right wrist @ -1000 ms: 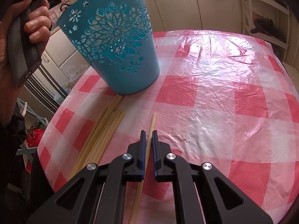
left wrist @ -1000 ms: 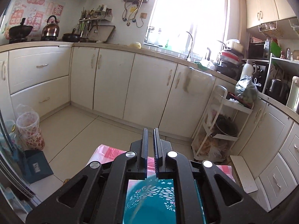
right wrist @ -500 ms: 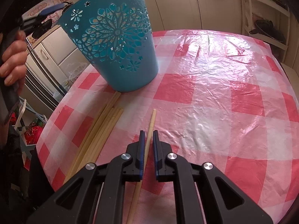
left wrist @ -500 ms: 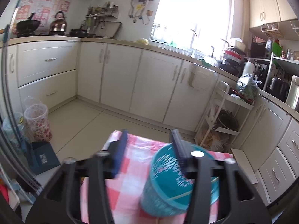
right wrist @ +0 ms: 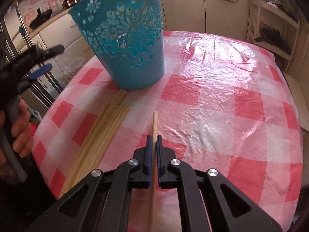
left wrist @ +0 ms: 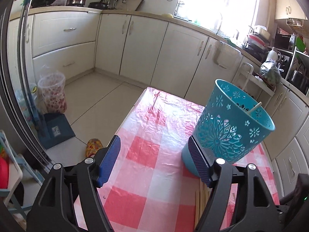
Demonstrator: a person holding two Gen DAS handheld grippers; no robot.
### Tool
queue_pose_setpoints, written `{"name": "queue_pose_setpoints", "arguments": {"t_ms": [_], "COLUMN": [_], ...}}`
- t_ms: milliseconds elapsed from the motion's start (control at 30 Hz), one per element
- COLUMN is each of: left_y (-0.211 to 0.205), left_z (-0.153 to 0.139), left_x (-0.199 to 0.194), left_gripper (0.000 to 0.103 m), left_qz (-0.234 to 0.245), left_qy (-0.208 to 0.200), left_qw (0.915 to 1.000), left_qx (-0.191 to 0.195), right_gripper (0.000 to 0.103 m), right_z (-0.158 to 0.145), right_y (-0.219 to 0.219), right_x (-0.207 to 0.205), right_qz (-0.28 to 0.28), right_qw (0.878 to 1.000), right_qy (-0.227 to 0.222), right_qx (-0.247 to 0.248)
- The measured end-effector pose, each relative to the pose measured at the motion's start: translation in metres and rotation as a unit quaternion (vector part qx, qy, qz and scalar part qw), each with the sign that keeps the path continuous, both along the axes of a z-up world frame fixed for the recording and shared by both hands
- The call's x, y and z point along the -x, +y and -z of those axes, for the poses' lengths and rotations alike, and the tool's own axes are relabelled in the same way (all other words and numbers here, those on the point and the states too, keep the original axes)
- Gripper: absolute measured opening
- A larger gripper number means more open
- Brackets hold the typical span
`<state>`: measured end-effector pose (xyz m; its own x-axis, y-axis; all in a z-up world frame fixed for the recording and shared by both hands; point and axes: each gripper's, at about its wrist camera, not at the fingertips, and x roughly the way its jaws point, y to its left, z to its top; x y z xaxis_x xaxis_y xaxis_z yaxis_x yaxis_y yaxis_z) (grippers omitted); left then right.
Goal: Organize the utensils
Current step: 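Lift the held stick with the right gripper over the teal basket, then open the right gripper to drop the stick into the basket, withdraw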
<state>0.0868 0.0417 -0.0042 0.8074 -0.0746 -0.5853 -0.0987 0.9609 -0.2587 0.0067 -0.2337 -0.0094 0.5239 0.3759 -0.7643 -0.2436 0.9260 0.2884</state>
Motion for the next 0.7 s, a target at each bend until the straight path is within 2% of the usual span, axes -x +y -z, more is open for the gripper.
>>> {"name": "queue_pose_setpoints", "arguments": {"t_ms": [67,167,300,400,467,600,700], "left_y": [0.003,0.012,0.018,0.014,0.011,0.004,0.002], "left_z": [0.004,0.011,0.014,0.012,0.009,0.008,0.008], "left_x": [0.002,0.007,0.014,0.023,0.028,0.037,0.041], "left_gripper": [0.069,0.069,0.069,0.071,0.074,0.076,0.077], "left_qz": [0.001,-0.003,-0.008,-0.004,-0.001,0.004,0.006], "left_qy": [0.005,0.015,0.024,0.021,0.018,0.014,0.012], "left_qw": [1.0000,0.9998,0.9991,0.9993,0.9994,0.9996,0.9997], "left_qx": [0.004,0.015,0.033,0.032,0.028,0.025,0.022], "right_gripper": [0.005,0.005,0.005,0.005,0.005,0.005,0.005], "right_z": [-0.023,-0.073,-0.150,-0.189,-0.202,-0.201,-0.186], "right_y": [-0.012,-0.023,-0.017,-0.005,0.002,0.025,0.036], "right_x": [0.011,0.021,0.005,-0.023,-0.046,-0.096,-0.120], "right_qz": [-0.004,-0.011,0.001,0.034,0.072,0.132,0.148], "right_qw": [0.997,0.986,0.965,0.950,0.942,0.934,0.940], "right_qy": [-0.014,-0.063,-0.166,-0.237,-0.267,-0.294,-0.282], "right_qx": [-0.069,-0.155,-0.204,-0.203,-0.191,-0.157,-0.120]}}
